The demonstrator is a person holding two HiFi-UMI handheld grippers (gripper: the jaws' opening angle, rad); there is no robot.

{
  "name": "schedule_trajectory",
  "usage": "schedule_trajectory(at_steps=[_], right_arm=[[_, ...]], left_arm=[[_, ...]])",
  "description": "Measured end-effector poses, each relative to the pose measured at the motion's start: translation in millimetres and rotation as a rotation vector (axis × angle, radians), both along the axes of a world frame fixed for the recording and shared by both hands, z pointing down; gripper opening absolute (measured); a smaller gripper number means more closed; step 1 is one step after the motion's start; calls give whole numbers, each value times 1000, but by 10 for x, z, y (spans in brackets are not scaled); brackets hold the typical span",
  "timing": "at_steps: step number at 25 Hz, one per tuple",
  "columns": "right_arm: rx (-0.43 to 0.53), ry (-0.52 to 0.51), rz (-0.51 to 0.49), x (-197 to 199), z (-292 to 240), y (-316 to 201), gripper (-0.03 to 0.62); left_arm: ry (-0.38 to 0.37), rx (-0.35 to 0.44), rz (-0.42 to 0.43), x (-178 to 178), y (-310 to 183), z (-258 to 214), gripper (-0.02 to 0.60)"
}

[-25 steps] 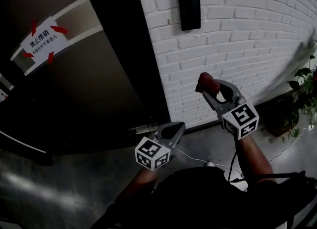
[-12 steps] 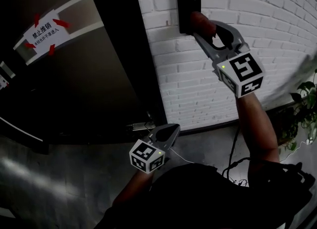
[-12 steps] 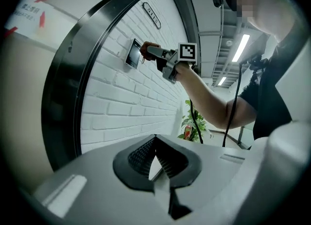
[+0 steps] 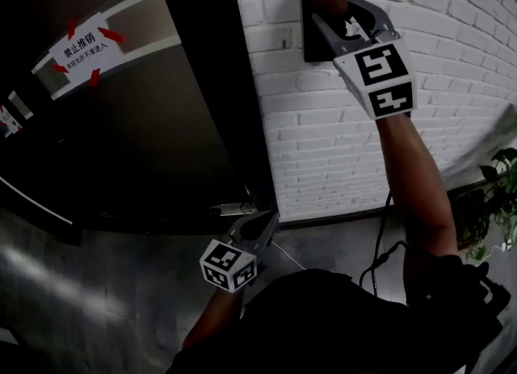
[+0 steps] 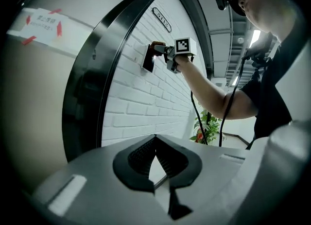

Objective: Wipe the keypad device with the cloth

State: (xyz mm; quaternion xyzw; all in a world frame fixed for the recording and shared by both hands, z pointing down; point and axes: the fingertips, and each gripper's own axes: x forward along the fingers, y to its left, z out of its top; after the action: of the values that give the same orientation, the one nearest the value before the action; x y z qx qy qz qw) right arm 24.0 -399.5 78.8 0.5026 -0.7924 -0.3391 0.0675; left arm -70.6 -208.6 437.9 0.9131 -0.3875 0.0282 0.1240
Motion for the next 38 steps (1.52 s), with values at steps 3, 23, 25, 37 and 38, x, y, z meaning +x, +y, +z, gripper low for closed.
schedule_trajectory(at_steps=[3,23,25,37,38], right_arm=[[-15,-6,15,-35,-3,-85,160],[-68,-39,49,12,185,-139,156],[-76,-36,52,10,223,-144,156],[-121,-35,70,36,490,-146,155],[-125,-36,71,39,512,-145,155]], left_arm=[[-4,-2,-14,-82,-12,8,17],[21,-41,29,-26,25,51,17],[20,-43,30,-30,29,65,17],[24,-47,51,11,38,72,17],[23,-47,53,14,39,71,17]])
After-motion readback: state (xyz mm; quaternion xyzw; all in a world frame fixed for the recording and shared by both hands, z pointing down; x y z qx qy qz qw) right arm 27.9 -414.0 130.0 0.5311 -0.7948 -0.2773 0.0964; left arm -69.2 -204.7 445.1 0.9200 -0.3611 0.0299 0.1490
